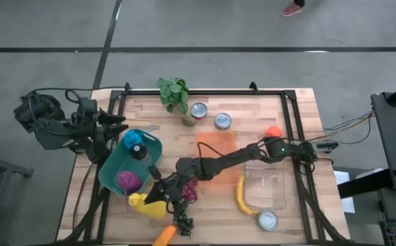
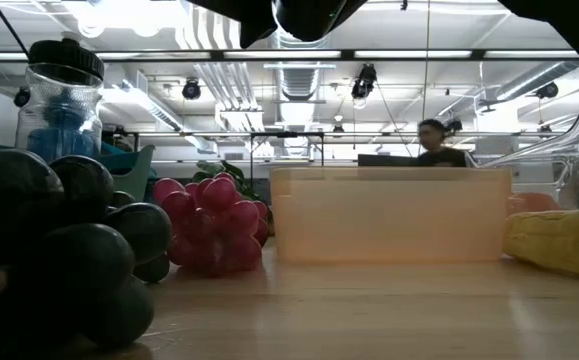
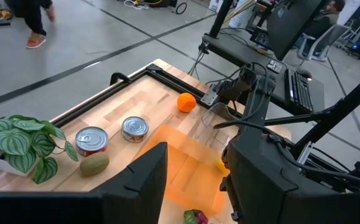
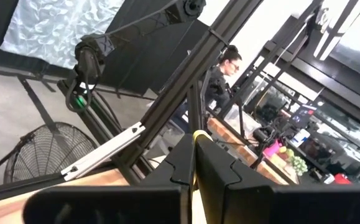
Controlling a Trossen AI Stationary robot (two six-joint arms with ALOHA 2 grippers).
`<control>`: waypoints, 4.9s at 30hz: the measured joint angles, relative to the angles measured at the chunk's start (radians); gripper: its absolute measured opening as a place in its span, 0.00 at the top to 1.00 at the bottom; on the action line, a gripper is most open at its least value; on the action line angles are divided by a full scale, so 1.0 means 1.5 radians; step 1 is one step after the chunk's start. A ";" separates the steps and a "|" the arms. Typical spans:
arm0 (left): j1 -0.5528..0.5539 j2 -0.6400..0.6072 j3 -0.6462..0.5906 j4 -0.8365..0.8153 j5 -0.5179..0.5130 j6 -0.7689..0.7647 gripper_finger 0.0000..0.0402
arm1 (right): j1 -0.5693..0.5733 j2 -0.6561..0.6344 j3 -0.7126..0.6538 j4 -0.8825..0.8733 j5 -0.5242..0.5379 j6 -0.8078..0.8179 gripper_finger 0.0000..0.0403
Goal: Pick & Place Food Item
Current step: Put the yellow water bottle into the green bin
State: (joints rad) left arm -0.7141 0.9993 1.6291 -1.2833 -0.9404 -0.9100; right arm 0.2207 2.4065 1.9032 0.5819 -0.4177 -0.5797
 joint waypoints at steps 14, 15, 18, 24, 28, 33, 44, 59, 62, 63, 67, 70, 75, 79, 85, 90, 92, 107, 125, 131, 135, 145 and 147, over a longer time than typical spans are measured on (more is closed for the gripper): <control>0.000 0.000 0.000 0.000 0.000 0.000 0.57 | 0.000 0.000 -0.020 -0.016 -0.007 0.008 0.98; 0.000 0.000 0.000 0.000 0.000 0.000 0.57 | 0.000 0.000 -0.022 -0.016 -0.007 0.008 0.98; 0.000 0.000 0.000 0.000 0.000 0.000 0.57 | 0.000 0.000 -0.032 -0.007 -0.007 0.020 0.98; 0.000 0.000 0.000 0.000 0.000 0.000 0.57 | 0.001 0.000 -0.045 0.040 -0.007 0.041 0.98; 0.000 0.000 0.000 0.000 0.000 0.000 0.57 | 0.000 0.000 -0.043 0.041 -0.006 0.053 0.98; 0.000 0.000 0.000 0.000 0.000 0.000 0.57 | -0.002 0.000 -0.041 0.069 -0.005 0.035 0.98; 0.000 0.000 0.000 0.000 0.000 0.000 0.57 | -0.018 -0.001 0.001 0.069 -0.004 -0.003 0.98; 0.000 0.000 0.000 0.000 0.000 0.000 0.57 | -0.023 -0.001 0.001 0.062 -0.005 -0.006 0.98; 0.000 0.000 0.000 0.000 0.000 0.000 0.57 | -0.023 -0.001 0.001 0.052 -0.005 -0.005 0.98; 0.000 0.000 0.000 0.000 0.000 0.000 0.57 | -0.023 -0.001 0.001 0.046 -0.005 -0.005 0.98; 0.000 0.000 0.000 0.000 0.000 0.000 0.57 | -0.023 0.000 0.001 0.030 -0.005 -0.004 0.98; 0.000 0.000 0.000 0.000 0.000 0.000 0.57 | -0.023 0.000 0.001 0.032 -0.005 -0.005 0.98; 0.000 0.000 0.000 0.000 0.000 0.000 0.57 | -0.023 0.000 0.001 0.011 -0.004 -0.004 0.98; 0.000 0.000 0.000 0.000 0.000 0.000 0.57 | -0.023 0.000 0.001 0.002 -0.004 -0.003 0.98; 0.000 0.000 0.000 0.000 0.000 0.000 0.57 | -0.023 0.000 0.001 -0.002 -0.001 0.005 0.98; 0.000 0.000 0.000 0.000 0.000 0.000 0.57 | -0.024 0.000 0.001 -0.009 0.000 0.015 0.98; 0.000 0.000 0.000 0.000 0.000 0.000 0.57 | -0.024 0.000 0.001 -0.012 0.001 0.014 0.98; 0.000 0.000 0.000 0.000 0.000 0.000 0.57 | -0.024 0.000 0.000 -0.037 0.001 0.019 0.98; 0.000 0.000 0.000 0.000 0.000 0.000 0.57 | -0.024 0.000 -0.001 -0.035 0.000 0.033 0.98; 0.000 0.000 0.000 0.000 0.000 0.000 0.57 | -0.024 0.000 -0.001 -0.035 0.000 0.052 0.98; 0.000 0.000 0.000 0.000 0.000 0.000 0.57 | -0.023 0.000 -0.001 -0.035 -0.001 0.053 0.98; 0.000 0.000 0.000 0.000 0.000 0.000 0.57 | -0.012 -0.024 -0.001 -0.111 -0.001 0.053 0.98; 0.000 0.000 0.000 0.000 0.000 0.000 0.57 | -0.010 -0.041 -0.001 -0.158 0.002 0.042 0.98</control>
State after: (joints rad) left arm -0.7141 0.9993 1.6291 -1.2835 -0.9401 -0.9101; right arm 0.2061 2.3446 1.9015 0.3445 -0.4149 -0.5168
